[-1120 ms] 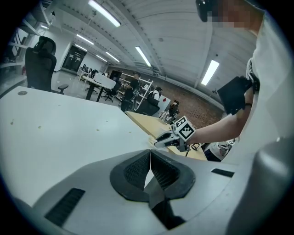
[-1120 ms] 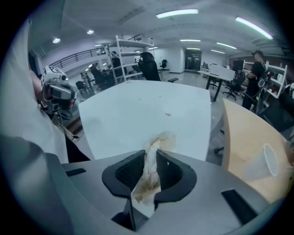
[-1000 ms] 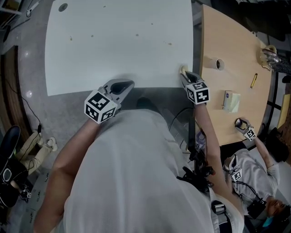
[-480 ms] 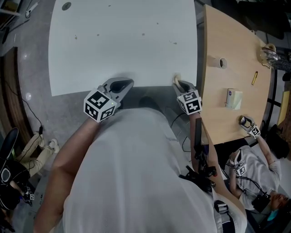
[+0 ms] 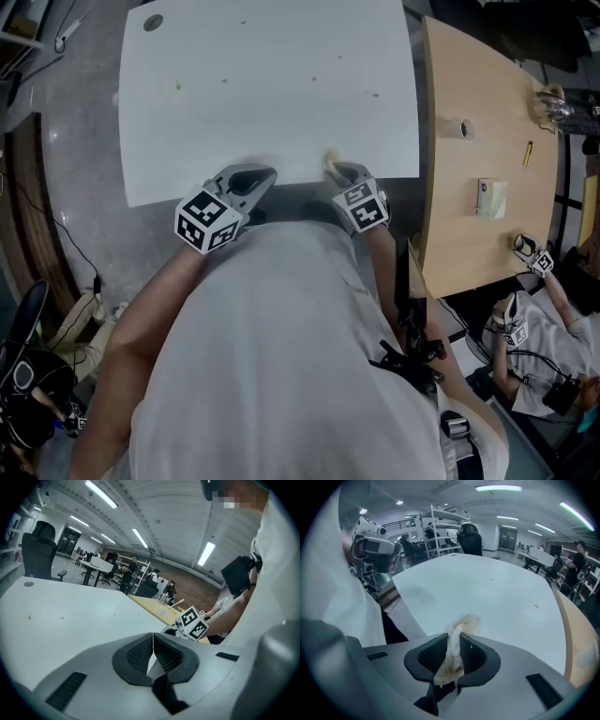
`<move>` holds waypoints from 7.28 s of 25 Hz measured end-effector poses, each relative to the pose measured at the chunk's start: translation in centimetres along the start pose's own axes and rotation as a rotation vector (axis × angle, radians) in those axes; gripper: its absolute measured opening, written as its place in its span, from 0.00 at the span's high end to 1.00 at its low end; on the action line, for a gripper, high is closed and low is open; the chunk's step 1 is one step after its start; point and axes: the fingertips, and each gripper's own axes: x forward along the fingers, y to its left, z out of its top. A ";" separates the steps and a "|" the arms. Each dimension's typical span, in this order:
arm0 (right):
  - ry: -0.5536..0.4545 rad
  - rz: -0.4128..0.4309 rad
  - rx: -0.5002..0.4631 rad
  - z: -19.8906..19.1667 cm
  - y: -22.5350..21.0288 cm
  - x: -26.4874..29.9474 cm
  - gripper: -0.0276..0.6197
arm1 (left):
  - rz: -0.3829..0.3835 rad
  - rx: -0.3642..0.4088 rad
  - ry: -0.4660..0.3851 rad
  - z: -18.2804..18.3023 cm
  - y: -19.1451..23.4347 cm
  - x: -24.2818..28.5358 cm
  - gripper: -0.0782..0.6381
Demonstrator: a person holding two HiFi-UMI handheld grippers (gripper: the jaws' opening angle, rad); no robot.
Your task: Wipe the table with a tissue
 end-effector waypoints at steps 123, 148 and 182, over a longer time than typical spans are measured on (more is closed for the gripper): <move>0.025 -0.062 -0.060 14.0 -24.3 7.1 0.83 | 0.420 -0.227 -0.122 2.7 6.0 -0.9 0.88; -0.276 0.248 0.367 18.4 -19.8 4.8 0.84 | 0.384 -0.189 -0.120 4.0 6.2 -0.1 0.88; -0.025 -0.009 -0.006 13.4 -17.0 6.9 0.83 | 0.413 -0.242 -0.147 0.3 6.0 -4.9 0.88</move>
